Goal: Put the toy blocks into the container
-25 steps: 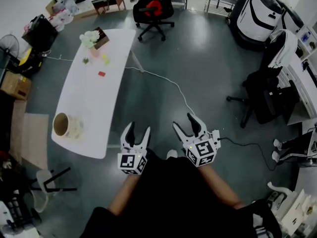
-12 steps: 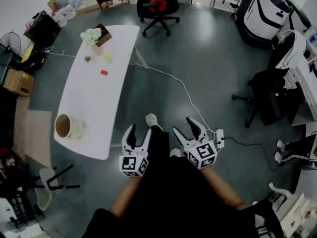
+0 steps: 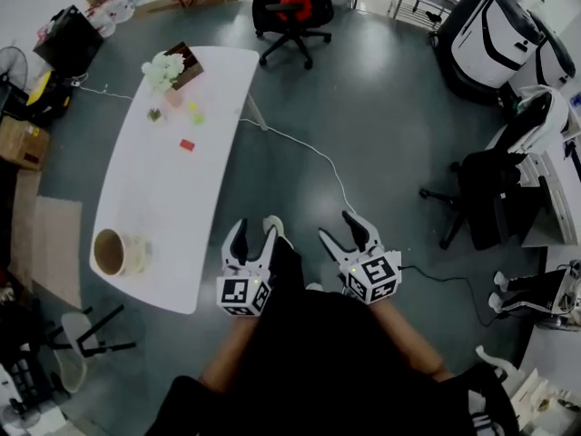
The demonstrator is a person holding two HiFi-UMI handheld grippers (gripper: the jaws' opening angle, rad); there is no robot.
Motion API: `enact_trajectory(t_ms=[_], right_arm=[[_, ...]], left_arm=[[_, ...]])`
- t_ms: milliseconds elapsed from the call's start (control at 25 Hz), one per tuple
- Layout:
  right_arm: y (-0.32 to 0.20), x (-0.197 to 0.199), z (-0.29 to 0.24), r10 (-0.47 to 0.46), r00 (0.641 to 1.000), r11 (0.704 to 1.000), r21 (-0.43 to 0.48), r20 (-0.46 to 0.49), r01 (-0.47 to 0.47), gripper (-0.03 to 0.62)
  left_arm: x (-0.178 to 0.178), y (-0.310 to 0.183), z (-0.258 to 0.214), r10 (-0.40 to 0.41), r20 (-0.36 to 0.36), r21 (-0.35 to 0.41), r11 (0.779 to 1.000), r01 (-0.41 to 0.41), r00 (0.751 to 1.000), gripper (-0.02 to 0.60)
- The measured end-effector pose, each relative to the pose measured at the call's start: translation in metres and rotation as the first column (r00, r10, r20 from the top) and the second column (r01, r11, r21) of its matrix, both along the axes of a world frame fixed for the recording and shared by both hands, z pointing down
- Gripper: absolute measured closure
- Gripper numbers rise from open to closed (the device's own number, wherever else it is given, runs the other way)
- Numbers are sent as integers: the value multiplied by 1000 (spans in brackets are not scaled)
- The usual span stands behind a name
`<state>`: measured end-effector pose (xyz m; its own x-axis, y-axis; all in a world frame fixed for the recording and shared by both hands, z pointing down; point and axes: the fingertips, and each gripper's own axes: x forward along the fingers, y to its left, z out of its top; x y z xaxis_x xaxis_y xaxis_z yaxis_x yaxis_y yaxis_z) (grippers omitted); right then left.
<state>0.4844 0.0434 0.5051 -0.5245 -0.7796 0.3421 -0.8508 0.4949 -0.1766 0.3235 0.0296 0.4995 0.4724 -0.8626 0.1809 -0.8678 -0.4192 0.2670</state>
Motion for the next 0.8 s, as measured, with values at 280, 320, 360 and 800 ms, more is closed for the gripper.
enact_trajectory(t_ms=[280,320,360,800], right_arm=[[-96,-28,-7,-41,998,999,-19,-38,40,349],[-107,-33,-8,-51,998,998,-30,-40,50,349],[-117,-39,-8,-63,997,997,-37,-42,61,349],[-241,-121,-7,-163,985,985,-67,-52,160,349]], left_arm=[[-26,-95,3,-13,-70,-53,999,9,997,325],[-30,-105,0,-20,-76,-51,999,16,997,325],[-34,-115,-2,-24,-81,-50,999,20,996,325],[-102,-215,-4,-57,-85,-70,996,51,995,324]])
